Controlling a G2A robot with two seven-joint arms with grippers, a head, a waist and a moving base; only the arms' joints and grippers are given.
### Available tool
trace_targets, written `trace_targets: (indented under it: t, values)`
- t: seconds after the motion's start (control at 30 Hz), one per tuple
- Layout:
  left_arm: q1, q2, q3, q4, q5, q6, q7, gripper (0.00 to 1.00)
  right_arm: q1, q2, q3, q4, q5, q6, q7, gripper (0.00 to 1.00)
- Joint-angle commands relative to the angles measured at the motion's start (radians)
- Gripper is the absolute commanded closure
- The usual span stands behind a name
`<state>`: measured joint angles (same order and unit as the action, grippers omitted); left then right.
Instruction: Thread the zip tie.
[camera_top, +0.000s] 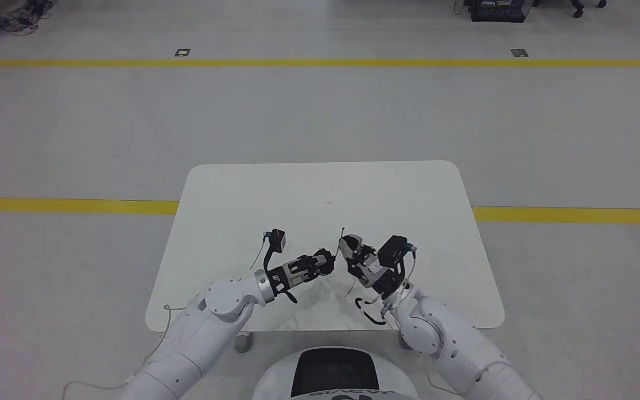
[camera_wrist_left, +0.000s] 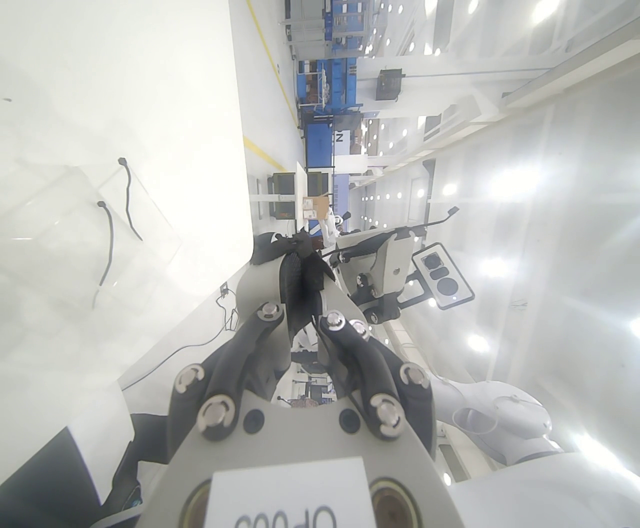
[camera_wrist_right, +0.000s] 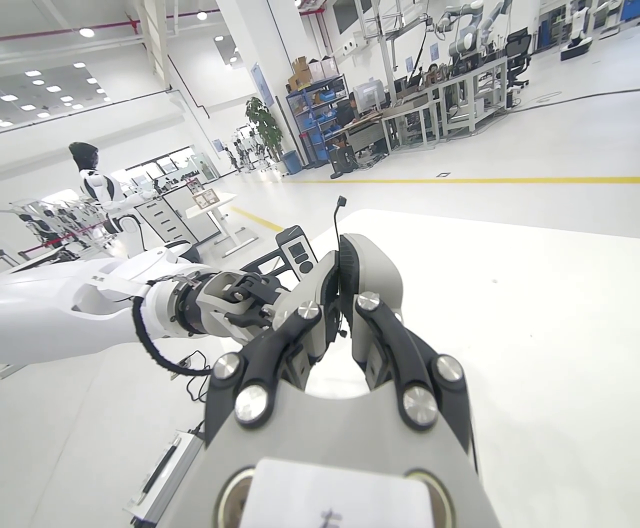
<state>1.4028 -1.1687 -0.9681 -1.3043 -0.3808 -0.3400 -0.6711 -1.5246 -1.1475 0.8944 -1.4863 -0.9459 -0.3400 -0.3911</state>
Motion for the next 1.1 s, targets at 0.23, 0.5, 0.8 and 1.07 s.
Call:
trace_targets:
  t: [0.23,0.5,0.8,1.07]
  values:
    - [0.0,0.0,0.0,0.0,0.0,0.0,0.0,1.0,-0.006,-0.001,0.007,0.0,-0.002,0.0,0.009,1.0]
    - [0.0,0.0,0.0,0.0,0.0,0.0,0.0,1.0,-0.001,-0.005,0.005,0.008,-0.001,0.0,0.016,1.0]
    - [0.0,0.0,0.0,0.0,0.0,0.0,0.0,1.0,-0.001,-0.007,0.004,0.012,-0.002,0.0,0.016,1.0]
    - [0.0,0.0,0.0,0.0,0.0,0.0,0.0,1.0,0.001,-0.009,0.001,0.016,-0.006,0.0,0.024,1.0]
